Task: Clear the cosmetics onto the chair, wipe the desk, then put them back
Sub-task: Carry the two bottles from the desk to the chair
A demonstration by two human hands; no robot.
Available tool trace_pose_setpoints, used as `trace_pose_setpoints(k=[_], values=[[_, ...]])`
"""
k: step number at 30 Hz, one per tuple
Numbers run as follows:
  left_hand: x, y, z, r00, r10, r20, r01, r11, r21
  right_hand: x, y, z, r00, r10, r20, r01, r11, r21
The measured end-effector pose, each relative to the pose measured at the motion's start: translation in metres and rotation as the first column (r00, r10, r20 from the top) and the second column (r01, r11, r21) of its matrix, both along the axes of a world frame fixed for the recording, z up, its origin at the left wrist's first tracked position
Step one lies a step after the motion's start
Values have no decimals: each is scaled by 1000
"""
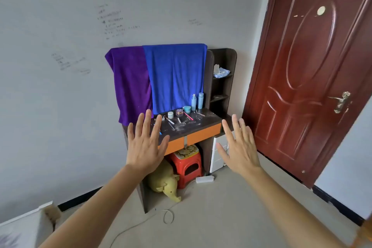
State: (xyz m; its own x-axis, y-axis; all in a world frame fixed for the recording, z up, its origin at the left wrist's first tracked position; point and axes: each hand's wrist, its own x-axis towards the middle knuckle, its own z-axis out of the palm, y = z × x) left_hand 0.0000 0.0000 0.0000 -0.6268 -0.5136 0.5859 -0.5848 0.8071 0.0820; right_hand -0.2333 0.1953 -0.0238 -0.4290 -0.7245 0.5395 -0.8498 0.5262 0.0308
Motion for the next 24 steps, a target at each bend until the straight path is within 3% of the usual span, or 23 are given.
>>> trace_pose_setpoints(k=[11,19,24], values=[[-200,-141,-12,990,-119,80,111,989,99,-180,-104,-20,986,-140,90,140,990,4],[-390,-239,-51,961,-124,247,75,977,199,-360,-213,-61,954,-92,286,83,996,44],[-475,-304,-57,949,-103,298,31,971,238,-456,-303,-60,945,16,328,-54,993,108]])
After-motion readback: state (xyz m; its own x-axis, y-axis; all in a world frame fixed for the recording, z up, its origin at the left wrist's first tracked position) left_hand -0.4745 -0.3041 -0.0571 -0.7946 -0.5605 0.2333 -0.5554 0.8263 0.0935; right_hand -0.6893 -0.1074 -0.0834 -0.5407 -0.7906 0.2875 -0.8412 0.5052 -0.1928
